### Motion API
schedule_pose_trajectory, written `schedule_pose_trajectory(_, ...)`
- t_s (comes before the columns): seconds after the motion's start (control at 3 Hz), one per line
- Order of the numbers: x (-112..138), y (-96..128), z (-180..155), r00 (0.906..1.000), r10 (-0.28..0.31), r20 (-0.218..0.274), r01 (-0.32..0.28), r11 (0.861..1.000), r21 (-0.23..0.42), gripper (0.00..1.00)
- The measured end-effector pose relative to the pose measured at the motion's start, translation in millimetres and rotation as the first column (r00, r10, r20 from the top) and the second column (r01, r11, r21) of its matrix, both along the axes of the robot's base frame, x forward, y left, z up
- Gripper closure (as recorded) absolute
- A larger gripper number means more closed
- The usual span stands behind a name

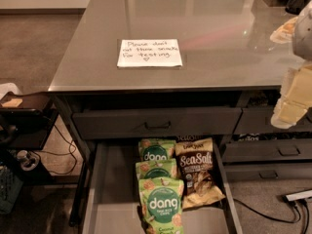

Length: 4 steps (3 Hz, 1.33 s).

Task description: Pick brown chip bag from middle drawer and place on counter

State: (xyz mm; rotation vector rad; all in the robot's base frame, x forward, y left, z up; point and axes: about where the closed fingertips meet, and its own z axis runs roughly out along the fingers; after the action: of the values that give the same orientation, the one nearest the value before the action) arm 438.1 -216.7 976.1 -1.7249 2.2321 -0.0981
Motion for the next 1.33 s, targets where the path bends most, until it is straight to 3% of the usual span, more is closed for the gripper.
schedule_pose_trajectory(0.33,0.0,0.0,-0.1,1.0000,0.000,0.000,0.000,1.000,0.000,0.00)
schedule_pose_trajectory(0.67,-7.6,4.4,-24.5,0.9999,0.012,0.005,-0.012,0.999,0.052,0.00)
schedule_pose_trajectory(1.0,-21.3,20.2,-80.6,0.9987,0.049,0.010,-0.050,0.988,0.146,0.00)
schedule_pose_trajectory(1.33,-25.3,39.8,-153.4,0.9958,0.091,0.007,-0.090,0.966,0.241,0.00)
